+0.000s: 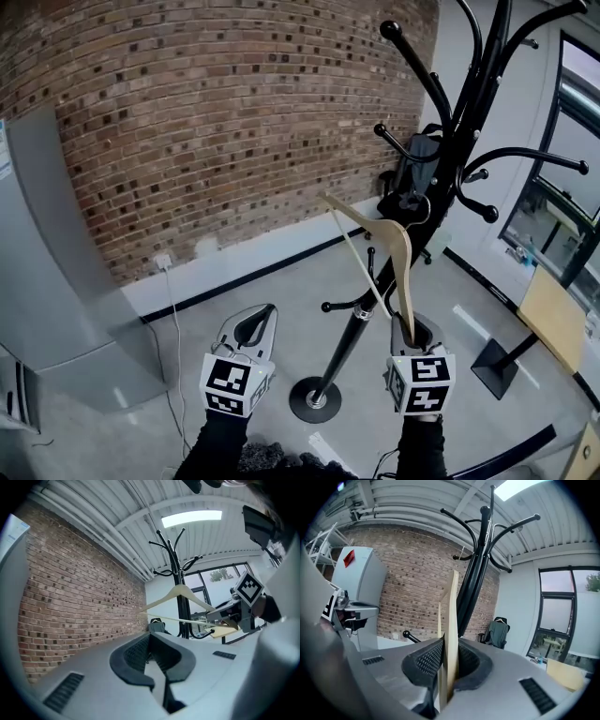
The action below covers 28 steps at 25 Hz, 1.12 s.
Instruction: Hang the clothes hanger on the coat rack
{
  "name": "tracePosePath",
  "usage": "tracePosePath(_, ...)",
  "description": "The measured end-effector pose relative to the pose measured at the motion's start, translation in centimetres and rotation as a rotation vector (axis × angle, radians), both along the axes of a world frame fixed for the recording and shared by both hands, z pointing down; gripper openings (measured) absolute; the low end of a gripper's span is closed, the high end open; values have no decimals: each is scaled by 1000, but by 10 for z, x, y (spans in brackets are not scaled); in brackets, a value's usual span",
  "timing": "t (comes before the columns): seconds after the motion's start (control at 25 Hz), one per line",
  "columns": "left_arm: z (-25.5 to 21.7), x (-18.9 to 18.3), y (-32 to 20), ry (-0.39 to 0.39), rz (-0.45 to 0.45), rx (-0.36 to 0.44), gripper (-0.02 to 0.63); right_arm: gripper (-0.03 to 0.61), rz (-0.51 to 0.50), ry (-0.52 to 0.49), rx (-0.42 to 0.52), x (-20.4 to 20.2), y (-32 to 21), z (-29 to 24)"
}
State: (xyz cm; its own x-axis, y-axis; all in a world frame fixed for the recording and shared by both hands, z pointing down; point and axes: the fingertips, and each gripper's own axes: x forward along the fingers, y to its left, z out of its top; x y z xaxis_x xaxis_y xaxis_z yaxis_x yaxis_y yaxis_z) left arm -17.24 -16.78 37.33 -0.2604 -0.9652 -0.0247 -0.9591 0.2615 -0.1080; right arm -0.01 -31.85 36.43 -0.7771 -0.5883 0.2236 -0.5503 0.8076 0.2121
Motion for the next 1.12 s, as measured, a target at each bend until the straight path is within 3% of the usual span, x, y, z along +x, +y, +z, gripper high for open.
tracePosePath(0.44, 5, -83, -51, 13, 164, -28, 6, 54, 215, -26, 31, -26, -21, -29)
tracePosePath(0.76, 18, -96, -74, 51, 306, -43, 6, 54, 325, -4, 70, -50, -42, -58)
tracePosePath(1.12, 27, -113, -80, 62, 360, -57, 6, 54, 365, -19, -54, -70, -51, -36)
